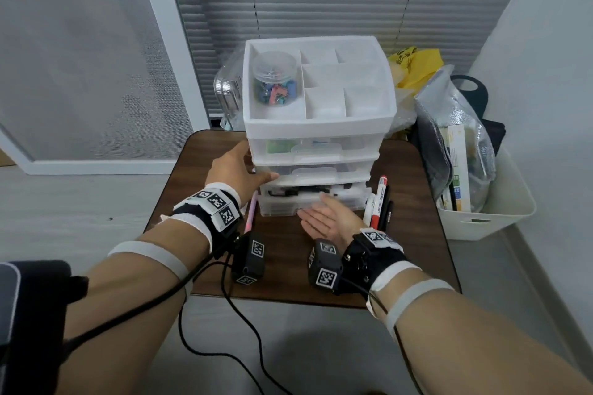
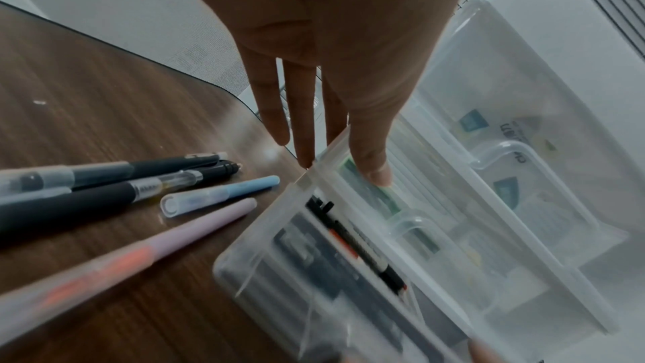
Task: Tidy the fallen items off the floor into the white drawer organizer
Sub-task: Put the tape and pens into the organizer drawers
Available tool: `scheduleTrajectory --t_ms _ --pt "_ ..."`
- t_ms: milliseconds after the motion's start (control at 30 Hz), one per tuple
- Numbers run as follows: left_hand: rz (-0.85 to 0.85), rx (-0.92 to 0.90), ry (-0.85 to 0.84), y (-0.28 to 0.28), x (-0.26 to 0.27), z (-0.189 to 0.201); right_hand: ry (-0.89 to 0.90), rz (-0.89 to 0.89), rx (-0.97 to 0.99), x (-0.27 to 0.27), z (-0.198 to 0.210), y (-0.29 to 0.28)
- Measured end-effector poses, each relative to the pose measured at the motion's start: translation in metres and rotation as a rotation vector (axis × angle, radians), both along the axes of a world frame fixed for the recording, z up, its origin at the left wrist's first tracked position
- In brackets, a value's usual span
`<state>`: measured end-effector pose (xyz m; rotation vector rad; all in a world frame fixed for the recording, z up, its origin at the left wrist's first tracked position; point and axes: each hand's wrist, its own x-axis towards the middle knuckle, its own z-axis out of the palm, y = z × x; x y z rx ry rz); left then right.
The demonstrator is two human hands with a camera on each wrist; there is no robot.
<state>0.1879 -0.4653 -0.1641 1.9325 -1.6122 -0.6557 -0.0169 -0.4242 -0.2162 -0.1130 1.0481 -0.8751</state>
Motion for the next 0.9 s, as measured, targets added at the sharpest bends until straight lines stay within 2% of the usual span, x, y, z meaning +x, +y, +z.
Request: scheduleTrajectory --t_ms 200,267,333,400,500,533,567,633,733,900 --pt "-0.007 0.018 0.038 0.001 0.000 0.000 -0.001 0.054 -0.003 -0.017 0.000 0.036" --pt "-0.037 0.042 0.061 0.005 0.001 -0.003 0.048 0.150 -0.002 -0.026 0.008 0.043" --pt "-0.048 0.095 0.059 0.011 0.008 -0.012 0.227 0.348 -0.026 -0.039 0.019 0.048" --pt "-0.005 0.183 -0.028 0.017 0.021 -0.023 0.584 0.435 -0.056 -0.059 0.024 0.043" --pt "0.072 0.446 -0.293 0.028 0.036 -0.036 1.213 0.160 -0.125 -0.097 0.025 0.025" --pt "0.099 0.513 -0.348 0.032 0.038 -0.038 1.372 0.119 -0.149 -0.106 0.025 0.018" --pt "0.118 0.544 -0.396 0.036 0.038 -0.039 1.468 0.152 -0.177 -0.111 0.021 0.010" --pt "0.123 0.541 -0.476 0.038 0.033 -0.040 1.520 0.332 -0.139 -0.113 0.013 -0.004" --pt "0.120 0.541 -0.510 0.031 0.025 -0.044 1.615 0.584 -0.034 -0.107 -0.004 -0.023" --pt "0.147 0.463 -0.401 0.023 0.014 -0.053 1.732 0.660 -0.049 -0.104 -0.006 -0.039"
